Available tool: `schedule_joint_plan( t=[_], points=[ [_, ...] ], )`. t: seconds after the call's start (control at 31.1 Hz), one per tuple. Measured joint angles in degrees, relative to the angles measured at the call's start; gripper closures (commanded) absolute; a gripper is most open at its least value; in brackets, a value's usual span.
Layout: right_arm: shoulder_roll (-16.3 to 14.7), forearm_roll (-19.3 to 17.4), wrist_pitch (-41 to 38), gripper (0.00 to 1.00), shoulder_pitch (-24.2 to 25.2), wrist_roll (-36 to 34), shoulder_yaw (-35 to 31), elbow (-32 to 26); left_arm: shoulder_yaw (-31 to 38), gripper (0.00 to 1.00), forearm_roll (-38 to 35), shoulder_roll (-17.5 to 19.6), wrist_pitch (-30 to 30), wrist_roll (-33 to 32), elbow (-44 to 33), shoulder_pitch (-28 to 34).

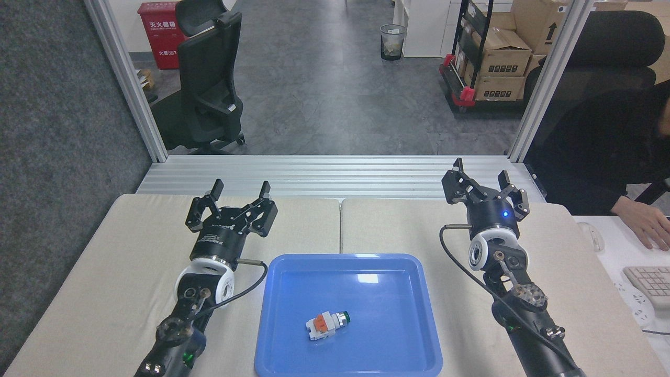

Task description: Pick up switch part and place in tray

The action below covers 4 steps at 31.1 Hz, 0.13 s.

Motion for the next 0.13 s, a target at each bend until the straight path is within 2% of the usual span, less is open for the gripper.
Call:
schedule_joint_plan(
  t=[0.13],
  points=[
    [0.0, 0.0, 0.0, 0.00, 0.0, 0.0, 0.0, 0.0, 2.3, 0.00, 2.4, 2.9, -1.9, 2.0, 3.5, -0.2]
  ],
)
